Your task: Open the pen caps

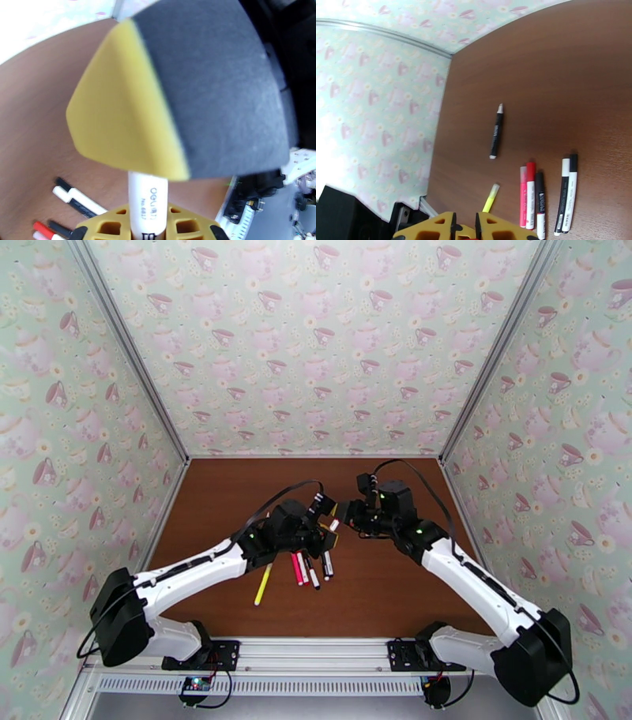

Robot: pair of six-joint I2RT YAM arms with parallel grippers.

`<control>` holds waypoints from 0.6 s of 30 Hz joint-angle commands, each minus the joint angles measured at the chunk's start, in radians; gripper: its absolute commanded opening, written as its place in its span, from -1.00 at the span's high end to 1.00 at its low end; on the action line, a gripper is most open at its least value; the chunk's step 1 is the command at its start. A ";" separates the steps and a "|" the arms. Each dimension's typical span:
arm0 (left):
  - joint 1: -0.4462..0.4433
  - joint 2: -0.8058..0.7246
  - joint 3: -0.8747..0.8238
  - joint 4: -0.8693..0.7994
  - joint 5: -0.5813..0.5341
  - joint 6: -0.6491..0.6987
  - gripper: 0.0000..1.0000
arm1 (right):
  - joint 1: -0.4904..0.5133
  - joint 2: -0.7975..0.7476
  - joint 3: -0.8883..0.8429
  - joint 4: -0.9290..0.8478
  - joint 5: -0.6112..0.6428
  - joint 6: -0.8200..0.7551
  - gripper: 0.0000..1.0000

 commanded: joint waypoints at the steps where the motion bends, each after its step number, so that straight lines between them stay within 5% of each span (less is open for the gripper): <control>1: 0.009 0.015 0.020 -0.126 0.274 -0.022 0.90 | -0.111 -0.029 -0.018 0.147 0.048 -0.044 1.00; 5: -0.008 0.047 0.064 -0.199 0.296 0.009 0.92 | -0.143 -0.051 -0.024 0.159 0.009 -0.094 1.00; 9: -0.048 0.079 0.112 -0.315 0.066 0.065 0.98 | -0.163 -0.068 0.004 0.050 0.118 -0.113 1.00; 12: -0.073 0.062 0.097 -0.280 -0.031 0.058 0.97 | -0.172 -0.063 0.031 -0.026 0.173 -0.125 1.00; 18: -0.050 0.014 0.030 -0.101 -0.025 -0.055 0.95 | -0.175 -0.046 0.045 -0.109 0.151 -0.250 0.99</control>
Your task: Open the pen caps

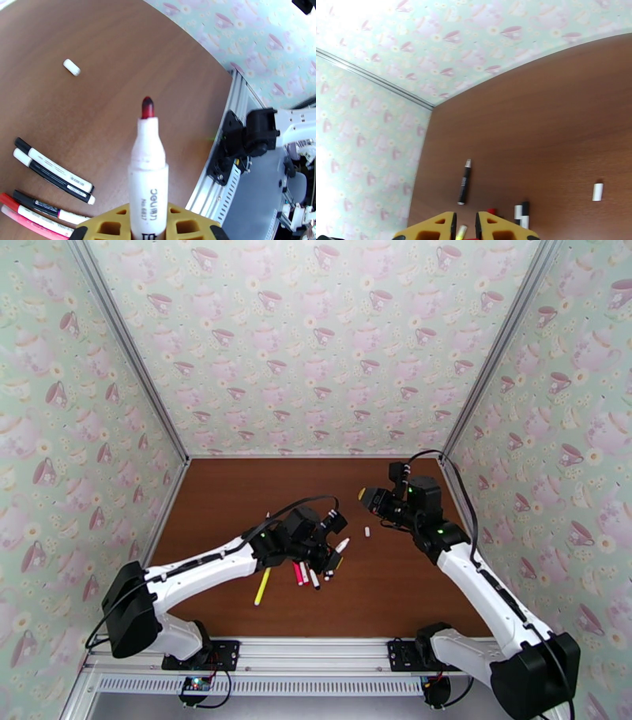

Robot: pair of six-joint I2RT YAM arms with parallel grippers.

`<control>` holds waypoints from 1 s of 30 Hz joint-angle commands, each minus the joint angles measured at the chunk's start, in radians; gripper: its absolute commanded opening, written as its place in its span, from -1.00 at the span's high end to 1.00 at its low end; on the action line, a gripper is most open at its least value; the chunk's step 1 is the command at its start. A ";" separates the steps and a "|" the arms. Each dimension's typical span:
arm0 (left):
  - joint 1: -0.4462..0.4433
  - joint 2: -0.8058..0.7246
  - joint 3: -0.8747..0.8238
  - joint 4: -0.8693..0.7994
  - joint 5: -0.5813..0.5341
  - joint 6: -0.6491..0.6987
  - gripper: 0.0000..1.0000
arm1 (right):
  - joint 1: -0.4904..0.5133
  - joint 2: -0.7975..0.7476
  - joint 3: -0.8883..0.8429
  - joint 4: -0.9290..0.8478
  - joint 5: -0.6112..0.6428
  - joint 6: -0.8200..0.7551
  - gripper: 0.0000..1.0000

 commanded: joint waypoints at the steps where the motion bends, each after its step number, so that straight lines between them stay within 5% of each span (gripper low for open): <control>1: 0.030 -0.043 -0.040 0.138 -0.025 -0.085 0.95 | -0.005 0.012 0.036 -0.106 0.023 -0.112 0.98; 6: 0.067 -0.063 -0.096 0.287 -0.013 -0.170 0.89 | -0.005 0.052 0.037 -0.245 0.093 -0.216 0.96; 21: 0.177 -0.207 -0.182 0.278 -0.057 -0.205 0.84 | -0.032 0.334 0.024 -0.286 0.326 -0.293 0.94; 30: 0.227 -0.272 -0.233 0.243 -0.089 -0.204 0.82 | -0.059 0.489 0.033 -0.231 0.358 -0.341 0.95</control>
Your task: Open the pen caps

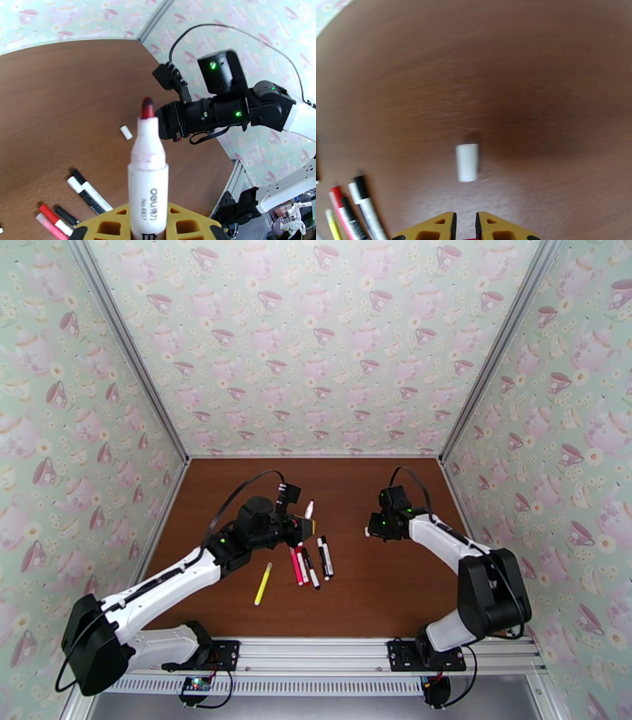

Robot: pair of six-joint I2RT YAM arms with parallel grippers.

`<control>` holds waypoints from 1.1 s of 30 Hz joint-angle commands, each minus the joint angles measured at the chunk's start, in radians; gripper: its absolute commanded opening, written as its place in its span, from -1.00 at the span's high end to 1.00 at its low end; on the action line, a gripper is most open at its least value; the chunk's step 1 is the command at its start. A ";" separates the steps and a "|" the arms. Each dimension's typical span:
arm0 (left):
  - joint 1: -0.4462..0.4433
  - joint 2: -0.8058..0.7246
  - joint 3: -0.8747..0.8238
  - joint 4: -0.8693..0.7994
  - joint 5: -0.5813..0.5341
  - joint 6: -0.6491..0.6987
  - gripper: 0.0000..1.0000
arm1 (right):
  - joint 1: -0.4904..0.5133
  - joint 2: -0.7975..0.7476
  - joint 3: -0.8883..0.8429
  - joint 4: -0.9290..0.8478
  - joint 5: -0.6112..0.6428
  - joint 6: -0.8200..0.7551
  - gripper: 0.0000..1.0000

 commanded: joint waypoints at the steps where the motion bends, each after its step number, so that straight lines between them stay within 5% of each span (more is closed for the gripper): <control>1: 0.014 -0.019 -0.017 -0.023 -0.026 -0.007 0.81 | -0.017 0.047 0.021 0.031 0.030 -0.037 0.95; 33: 0.021 0.019 -0.037 -0.021 -0.008 -0.020 0.85 | -0.068 0.233 0.112 0.038 -0.082 -0.094 0.74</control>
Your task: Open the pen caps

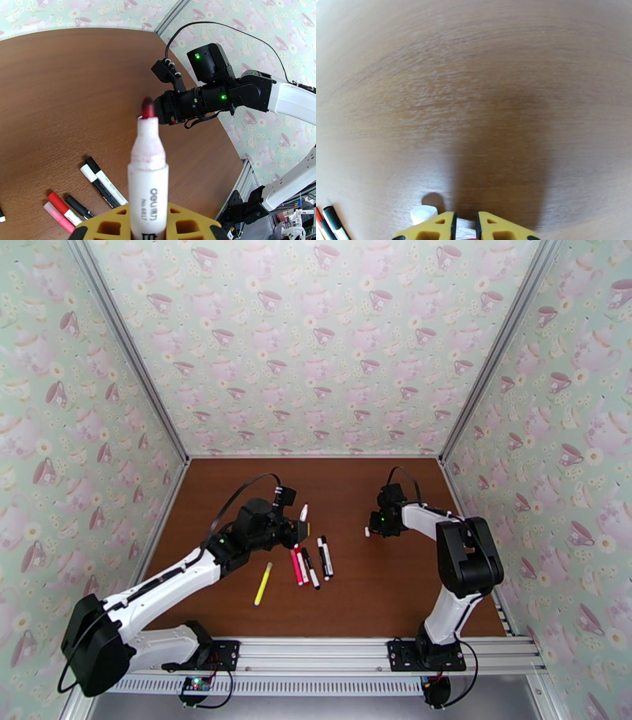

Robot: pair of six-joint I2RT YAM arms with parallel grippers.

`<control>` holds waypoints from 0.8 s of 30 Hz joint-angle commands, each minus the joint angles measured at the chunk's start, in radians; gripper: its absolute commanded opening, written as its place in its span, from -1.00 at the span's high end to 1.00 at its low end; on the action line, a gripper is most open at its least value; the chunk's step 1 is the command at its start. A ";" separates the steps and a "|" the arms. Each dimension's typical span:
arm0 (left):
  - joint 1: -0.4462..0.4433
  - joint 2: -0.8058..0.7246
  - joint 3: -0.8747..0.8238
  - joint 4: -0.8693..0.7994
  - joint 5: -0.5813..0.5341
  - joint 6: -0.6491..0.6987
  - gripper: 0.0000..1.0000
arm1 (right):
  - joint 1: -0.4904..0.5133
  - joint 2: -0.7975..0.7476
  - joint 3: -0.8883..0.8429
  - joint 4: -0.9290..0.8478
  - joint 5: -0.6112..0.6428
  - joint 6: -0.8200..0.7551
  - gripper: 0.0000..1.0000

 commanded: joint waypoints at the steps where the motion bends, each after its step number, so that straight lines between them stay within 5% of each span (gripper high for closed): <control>1: 0.005 0.008 -0.015 0.008 -0.001 -0.005 0.84 | 0.002 -0.006 0.006 -0.026 -0.020 -0.018 0.72; 24: 0.004 0.036 0.005 0.006 0.004 -0.001 0.84 | 0.002 -0.058 -0.013 -0.036 -0.026 -0.014 0.43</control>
